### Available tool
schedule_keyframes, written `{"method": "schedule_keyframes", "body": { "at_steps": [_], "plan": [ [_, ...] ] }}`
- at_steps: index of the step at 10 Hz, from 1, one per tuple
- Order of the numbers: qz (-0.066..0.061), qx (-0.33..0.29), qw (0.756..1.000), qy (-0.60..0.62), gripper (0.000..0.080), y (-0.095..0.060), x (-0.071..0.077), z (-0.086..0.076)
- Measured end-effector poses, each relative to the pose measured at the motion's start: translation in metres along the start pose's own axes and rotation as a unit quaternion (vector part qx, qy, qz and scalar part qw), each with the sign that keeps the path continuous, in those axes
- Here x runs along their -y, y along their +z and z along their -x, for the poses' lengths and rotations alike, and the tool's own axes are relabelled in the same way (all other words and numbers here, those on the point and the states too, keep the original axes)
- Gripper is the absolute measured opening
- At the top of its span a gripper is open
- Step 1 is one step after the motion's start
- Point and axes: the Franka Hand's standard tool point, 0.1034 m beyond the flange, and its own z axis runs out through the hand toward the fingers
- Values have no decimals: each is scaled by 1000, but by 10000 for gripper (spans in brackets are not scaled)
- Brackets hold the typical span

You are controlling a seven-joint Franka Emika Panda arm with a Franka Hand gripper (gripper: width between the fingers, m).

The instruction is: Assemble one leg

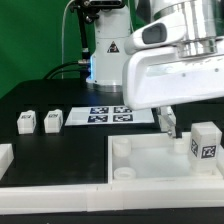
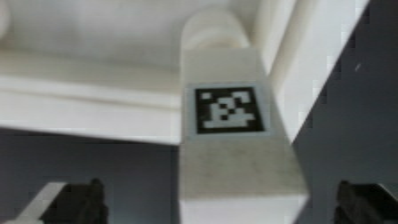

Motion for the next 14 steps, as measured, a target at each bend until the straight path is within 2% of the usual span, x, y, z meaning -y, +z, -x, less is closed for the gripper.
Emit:
{"method": "schedule_keyframes", "body": {
  "at_steps": [1,3,5,6,8,9,10,11,12,13,14],
  "plan": [
    [-7,45,999,3,649,-4,-1,-10],
    [-20,131,991,3,649,1,0,-11],
    [-19,125,992,4,649,14,-6,-11],
    [-19,133,991,10,649,19,-8,-2],
    [-18,148,988,30,649,26,0,11],
    [-18,148,988,29,649,26,-1,11],
    [-18,148,988,29,518,26,-1,11],
    [-17,148,988,37,518,26,-1,11],
    [-15,148,988,45,381,26,-1,11],
    [-15,148,988,48,290,26,-1,11],
    [-9,149,984,96,290,26,0,11]
  ]
}}
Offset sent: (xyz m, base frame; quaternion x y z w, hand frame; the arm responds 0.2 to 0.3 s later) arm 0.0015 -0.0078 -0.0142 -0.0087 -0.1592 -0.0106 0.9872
